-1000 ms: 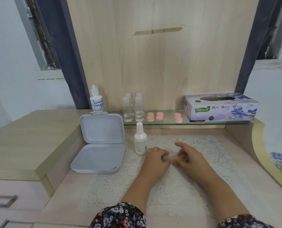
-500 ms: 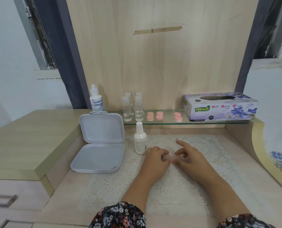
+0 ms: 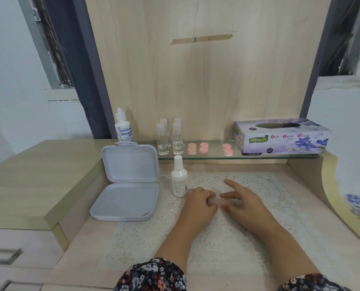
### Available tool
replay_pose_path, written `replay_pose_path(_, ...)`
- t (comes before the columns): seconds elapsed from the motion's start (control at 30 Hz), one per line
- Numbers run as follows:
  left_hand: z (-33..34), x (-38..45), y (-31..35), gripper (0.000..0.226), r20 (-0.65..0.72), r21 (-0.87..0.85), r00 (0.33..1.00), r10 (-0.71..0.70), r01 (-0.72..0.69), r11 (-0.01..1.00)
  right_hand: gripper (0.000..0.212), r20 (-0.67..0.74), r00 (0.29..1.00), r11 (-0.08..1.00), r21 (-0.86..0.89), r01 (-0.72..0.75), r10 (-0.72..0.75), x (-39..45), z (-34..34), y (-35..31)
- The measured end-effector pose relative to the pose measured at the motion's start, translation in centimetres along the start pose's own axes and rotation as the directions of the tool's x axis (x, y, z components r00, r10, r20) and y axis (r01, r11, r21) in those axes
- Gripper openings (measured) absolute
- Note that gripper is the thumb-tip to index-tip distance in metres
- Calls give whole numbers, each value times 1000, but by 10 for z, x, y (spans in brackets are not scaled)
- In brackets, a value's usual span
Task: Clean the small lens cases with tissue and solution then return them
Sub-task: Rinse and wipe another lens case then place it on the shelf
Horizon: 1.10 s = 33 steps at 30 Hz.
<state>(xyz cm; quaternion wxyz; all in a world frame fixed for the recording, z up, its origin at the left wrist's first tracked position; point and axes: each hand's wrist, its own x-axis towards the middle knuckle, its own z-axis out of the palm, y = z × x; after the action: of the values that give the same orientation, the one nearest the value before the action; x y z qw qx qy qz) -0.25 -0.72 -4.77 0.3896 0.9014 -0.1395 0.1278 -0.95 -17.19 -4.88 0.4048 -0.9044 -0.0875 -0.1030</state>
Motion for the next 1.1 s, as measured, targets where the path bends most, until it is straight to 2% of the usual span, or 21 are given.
replay_pose_path(0.17, 1, 0, -1, 29, -2, 4, 1000, -1, 1, 1000, 62, -25, 999, 998, 46, -45, 46, 1, 0, -6)
replay_pose_path(0.33, 1, 1, -2, 30, 6, -4, 1000, -7, 7, 1000, 65, -63, 997, 999, -10, -42, 41, -1, -1, -5)
replay_pose_path(0.47, 2, 1, -2, 29, 12, 6, 1000, -5, 5, 1000, 66, -28, 999, 999, -45, -17, 16, 0, -2, -5)
replay_pose_path(0.6, 2, 1, -2, 29, 11, 2, 1000, -7, 7, 1000, 62, -23, 999, 999, -1, -41, 41, 1, -1, -3)
replay_pose_path(0.8, 1, 1, -1, 30, 15, 12, 1000, -6, 6, 1000, 66, -48, 995, 995, 59, -84, 87, 1, 1, -4)
replay_pose_path(0.97, 2, 1, -1, 30, 13, 11, 1000, -13, 13, 1000, 76, 3, 996, 994, 64, -92, 92, 1, -5, -3)
replay_pose_path(1.1, 3, 1, -2, 30, 8, 7, 1000, -12, 12, 1000, 72, 19, 998, 997, 60, -56, 55, 1, -4, 0)
